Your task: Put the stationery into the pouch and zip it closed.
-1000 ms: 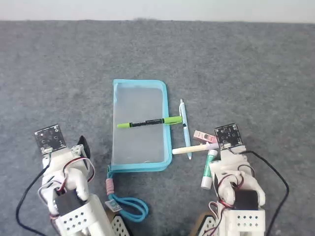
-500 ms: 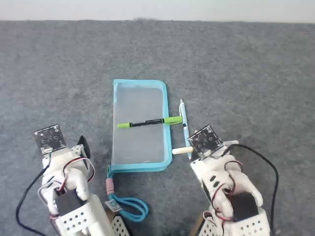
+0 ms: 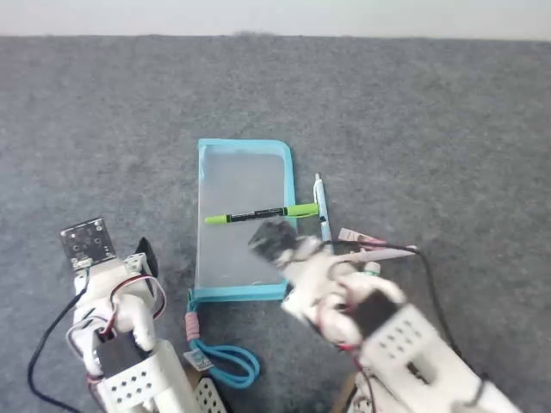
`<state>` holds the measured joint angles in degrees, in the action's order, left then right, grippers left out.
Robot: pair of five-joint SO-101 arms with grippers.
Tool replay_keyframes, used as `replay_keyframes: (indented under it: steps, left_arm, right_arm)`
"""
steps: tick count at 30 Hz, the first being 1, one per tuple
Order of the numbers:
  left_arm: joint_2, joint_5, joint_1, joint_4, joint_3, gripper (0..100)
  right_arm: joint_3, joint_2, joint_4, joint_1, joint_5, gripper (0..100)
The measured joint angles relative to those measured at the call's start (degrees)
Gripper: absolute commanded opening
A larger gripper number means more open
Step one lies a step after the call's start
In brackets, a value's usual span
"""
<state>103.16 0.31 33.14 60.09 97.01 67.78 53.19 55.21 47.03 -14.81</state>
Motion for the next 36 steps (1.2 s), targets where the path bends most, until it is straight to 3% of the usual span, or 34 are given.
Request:
replay_keyframes:
  steps: [5, 13, 29, 36]
  left_arm:
    - [0.0, 0.0, 0.0, 0.0, 0.0, 23]
    - [0.0, 0.0, 0.0, 0.0, 0.0, 23]
    - [0.0, 0.0, 0.0, 0.0, 0.0, 23]
    - [0.0, 0.0, 0.0, 0.0, 0.0, 23]
  right_arm:
    - [-2.1, -10.2, -2.3, 5.5, 0.0, 32.3]
    - [-6.6, -22.5, -8.6, 4.7, 0.0, 32.2]
    - [-29.4, -51.0, -10.9, -24.0, 0.0, 32.2]
    - [-36.5, -54.4, -7.9, -29.8, 2.6, 32.2]
